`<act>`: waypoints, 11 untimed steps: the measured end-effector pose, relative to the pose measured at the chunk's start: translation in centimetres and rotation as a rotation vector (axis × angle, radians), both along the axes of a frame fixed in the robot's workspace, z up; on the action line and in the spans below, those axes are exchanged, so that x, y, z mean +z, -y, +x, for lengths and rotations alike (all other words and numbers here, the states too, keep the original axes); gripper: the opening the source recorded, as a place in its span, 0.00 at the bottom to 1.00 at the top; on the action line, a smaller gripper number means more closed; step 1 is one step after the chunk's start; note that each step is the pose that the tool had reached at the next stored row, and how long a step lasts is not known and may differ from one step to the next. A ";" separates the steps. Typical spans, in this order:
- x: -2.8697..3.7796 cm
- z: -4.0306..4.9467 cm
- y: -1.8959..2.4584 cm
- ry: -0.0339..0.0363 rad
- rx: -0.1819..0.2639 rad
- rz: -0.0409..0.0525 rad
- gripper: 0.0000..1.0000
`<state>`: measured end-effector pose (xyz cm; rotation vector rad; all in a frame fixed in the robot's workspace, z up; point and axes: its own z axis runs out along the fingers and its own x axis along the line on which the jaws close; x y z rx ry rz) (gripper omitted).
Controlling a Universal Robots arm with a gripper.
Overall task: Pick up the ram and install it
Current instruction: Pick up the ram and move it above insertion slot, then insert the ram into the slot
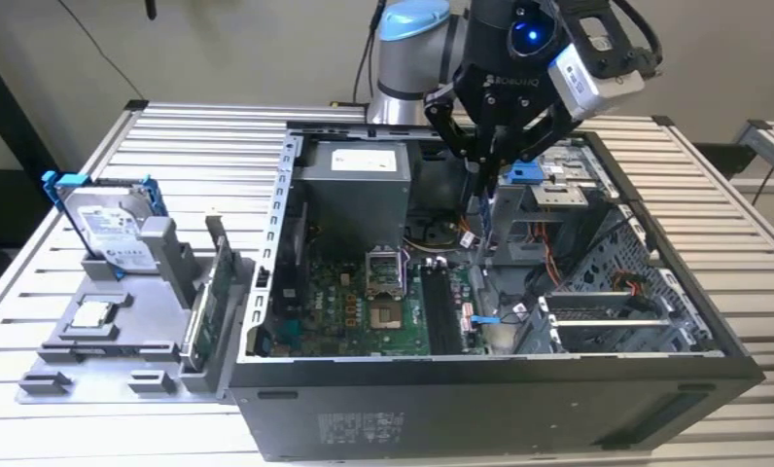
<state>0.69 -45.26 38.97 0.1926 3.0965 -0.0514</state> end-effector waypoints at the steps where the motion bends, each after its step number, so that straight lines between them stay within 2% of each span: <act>1: 0.00 0.00 0.00 0.0000 0.000 0.0001 0.14; 11: 0.00 0.00 0.00 0.0002 0.000 0.0003 0.14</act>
